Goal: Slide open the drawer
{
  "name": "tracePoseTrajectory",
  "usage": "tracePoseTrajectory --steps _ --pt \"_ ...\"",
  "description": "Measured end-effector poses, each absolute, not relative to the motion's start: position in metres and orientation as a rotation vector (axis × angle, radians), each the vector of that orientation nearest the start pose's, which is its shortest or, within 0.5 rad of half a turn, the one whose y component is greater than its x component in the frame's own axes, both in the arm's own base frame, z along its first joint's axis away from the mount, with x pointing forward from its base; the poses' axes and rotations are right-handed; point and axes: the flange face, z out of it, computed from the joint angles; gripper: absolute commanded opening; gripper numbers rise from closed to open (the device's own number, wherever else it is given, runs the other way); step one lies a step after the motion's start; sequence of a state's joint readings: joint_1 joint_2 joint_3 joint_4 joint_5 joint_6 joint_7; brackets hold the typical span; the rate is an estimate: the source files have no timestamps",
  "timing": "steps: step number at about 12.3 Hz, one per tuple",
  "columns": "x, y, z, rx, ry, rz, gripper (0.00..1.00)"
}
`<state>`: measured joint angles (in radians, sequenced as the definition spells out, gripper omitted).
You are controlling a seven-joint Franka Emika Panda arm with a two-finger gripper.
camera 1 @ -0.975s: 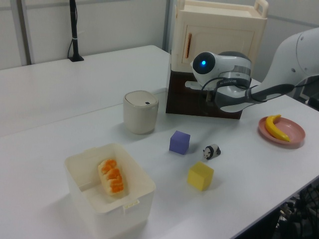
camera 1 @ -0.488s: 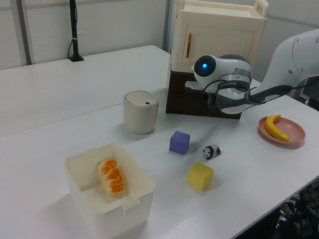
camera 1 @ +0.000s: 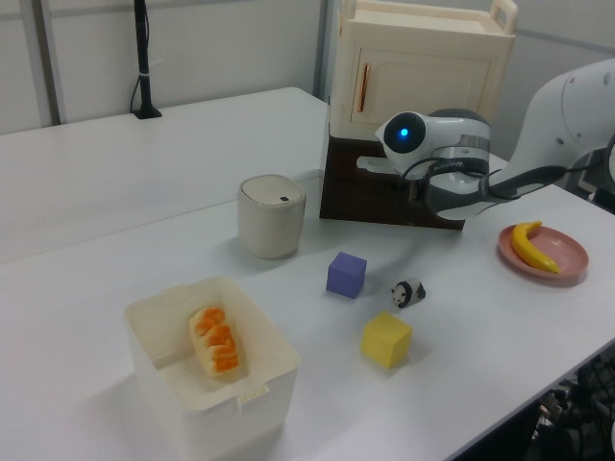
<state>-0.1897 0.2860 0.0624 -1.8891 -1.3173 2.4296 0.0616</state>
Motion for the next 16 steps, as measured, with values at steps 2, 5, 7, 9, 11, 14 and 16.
tracePoseTrajectory --steps 2,5,7,9,11,14,16 --pt "0.6415 -0.0907 0.3845 2.026 0.826 0.213 0.91" --pt "0.6429 -0.0904 0.3863 2.022 0.828 0.215 0.91" --pt "0.6430 -0.0898 0.3862 2.022 0.829 0.216 0.91" --pt "0.6433 -0.0882 0.3862 2.022 0.832 0.217 0.91" --pt "0.6437 -0.0857 0.3862 2.021 0.836 0.220 0.89" --pt "0.6438 -0.0841 0.3856 2.021 0.839 0.221 0.79" --pt "0.6438 -0.0836 0.3853 2.021 0.840 0.221 0.71"
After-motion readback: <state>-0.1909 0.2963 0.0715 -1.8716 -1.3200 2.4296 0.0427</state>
